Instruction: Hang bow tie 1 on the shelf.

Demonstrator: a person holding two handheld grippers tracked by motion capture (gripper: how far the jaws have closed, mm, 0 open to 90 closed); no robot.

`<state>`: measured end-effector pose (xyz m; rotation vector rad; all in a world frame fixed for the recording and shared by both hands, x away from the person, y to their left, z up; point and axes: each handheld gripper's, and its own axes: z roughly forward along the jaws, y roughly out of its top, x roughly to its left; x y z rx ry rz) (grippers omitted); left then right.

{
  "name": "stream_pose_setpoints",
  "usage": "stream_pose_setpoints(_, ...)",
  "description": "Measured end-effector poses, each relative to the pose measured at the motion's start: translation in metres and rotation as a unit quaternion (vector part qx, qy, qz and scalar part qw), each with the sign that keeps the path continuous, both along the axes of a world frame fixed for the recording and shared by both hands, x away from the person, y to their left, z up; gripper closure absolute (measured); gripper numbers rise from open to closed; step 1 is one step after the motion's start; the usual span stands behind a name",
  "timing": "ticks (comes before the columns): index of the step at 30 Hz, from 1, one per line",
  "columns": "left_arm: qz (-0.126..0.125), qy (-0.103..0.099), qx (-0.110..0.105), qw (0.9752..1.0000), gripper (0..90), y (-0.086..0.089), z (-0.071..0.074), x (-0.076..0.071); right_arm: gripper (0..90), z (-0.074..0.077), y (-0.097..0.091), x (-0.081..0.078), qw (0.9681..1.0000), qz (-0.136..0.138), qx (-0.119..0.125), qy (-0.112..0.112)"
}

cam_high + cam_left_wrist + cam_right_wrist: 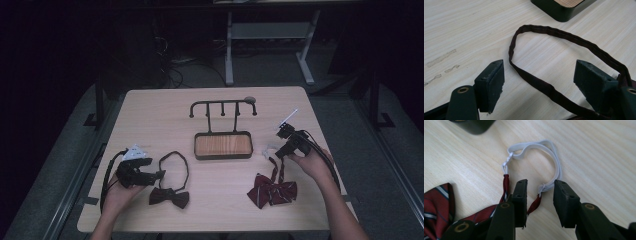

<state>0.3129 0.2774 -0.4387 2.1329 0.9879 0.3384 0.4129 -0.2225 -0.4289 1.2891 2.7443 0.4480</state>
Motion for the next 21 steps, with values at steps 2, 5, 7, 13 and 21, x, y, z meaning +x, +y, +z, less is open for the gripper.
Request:
stream_pose_setpoints(2,-0.001,0.0,0.002,1.0,25.0,-0.0001,-0.0001,0.0,62.9,0.0015,-0.0004,-0.0004,1.0,0.0,0.002,-0.002)
stream_pose_setpoints(5,-0.003,-0.001,0.003,1.0,25.1,-0.0007,0.0,-0.0002,62.1,0.0003,-0.0012,0.0,1.0,-0.002,0.001,0.005)
stream_pose_setpoints(7,-0.003,0.0,0.004,1.0,25.1,-0.0007,-0.0001,0.0001,61.8,-0.0043,-0.0002,0.0015,0.9999,0.001,-0.004,0.014)
stream_pose_setpoints(13,-0.004,0.0,0.004,1.0,25.0,-0.0011,-0.0004,0.0001,66.0,-0.0058,0.0024,0.003,0.9999,0.004,-0.013,0.01)
stream_pose_setpoints(21,-0.004,0.001,0.004,1.0,25.1,-0.0011,-0.0004,0.0001,58.6,0.0016,-0.0007,0.0012,0.9998,-0.017,-0.005,0.004)
